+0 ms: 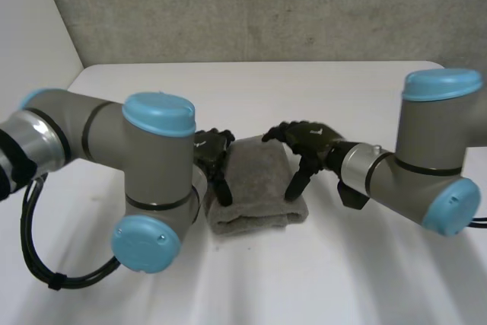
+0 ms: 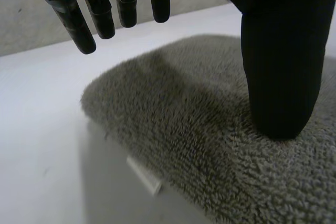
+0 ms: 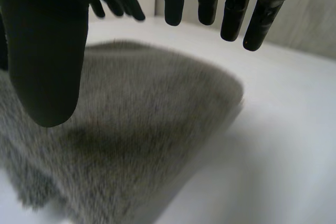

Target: Fold the towel.

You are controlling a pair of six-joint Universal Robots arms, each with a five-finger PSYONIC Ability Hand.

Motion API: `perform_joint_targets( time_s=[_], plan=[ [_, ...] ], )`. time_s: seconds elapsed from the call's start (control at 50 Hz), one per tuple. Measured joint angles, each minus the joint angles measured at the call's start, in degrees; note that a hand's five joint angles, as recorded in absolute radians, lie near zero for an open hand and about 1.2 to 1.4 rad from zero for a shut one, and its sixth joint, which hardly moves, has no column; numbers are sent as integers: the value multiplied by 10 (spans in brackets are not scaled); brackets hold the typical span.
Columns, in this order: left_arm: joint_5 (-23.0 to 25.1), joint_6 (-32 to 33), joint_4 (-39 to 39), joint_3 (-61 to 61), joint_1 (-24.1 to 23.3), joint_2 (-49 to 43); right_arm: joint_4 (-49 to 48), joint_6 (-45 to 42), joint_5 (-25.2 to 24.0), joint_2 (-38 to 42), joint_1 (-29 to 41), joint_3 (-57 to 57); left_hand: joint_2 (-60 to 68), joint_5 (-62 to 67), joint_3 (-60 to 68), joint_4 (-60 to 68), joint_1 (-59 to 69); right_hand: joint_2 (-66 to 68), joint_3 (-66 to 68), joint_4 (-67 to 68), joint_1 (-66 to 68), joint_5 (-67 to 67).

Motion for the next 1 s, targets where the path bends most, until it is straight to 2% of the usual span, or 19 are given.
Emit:
perform_joint_targets(
  time_s=[0.08, 0.24, 0.38, 0.54, 0.68, 0.8, 0.84, 1.0],
  plan=[
    [-26, -1, 10, -7, -5, -16, 24, -21, -4, 51, 4, -42, 0, 0, 0, 0, 0, 0, 0, 0, 0, 0],
    [-32, 6, 21, -11, -5, -44, 29, -107, 22, 102, 11, -79, -1, 0, -1, -1, -1, 0, 0, 0, 0, -4],
    [-12, 28, 21, 0, -4, -43, 19, -167, 64, 79, 10, -72, 0, 0, 0, 0, 0, 0, 0, 0, -5, -5],
    [8, 63, 18, 20, 10, -13, -8, -164, 83, 17, -3, -58, 2, 2, 2, 3, 2, 0, 0, 0, -5, -6],
    [37, 70, 10, 22, 74, 99, -32, -105, 119, -94, -41, -45, 2, 1, 2, 3, 2, 0, 0, 0, -5, -6],
    [96, 71, -22, 13, 154, 222, -37, -71, 161, -179, -86, -44, -3, 0, -3, -3, -1, 0, 0, 0, -5, -6],
    [139, 72, -47, 7, 200, 274, -32, -69, 169, -204, -101, -45, -5, 0, -4, -5, -2, 0, 0, 0, -5, -6],
    [228, 63, -89, -9, 264, 340, 4, -69, 172, -238, -124, -45, -10, 0, -10, -9, -6, 0, 0, 0, -5, -6]
  ],
)
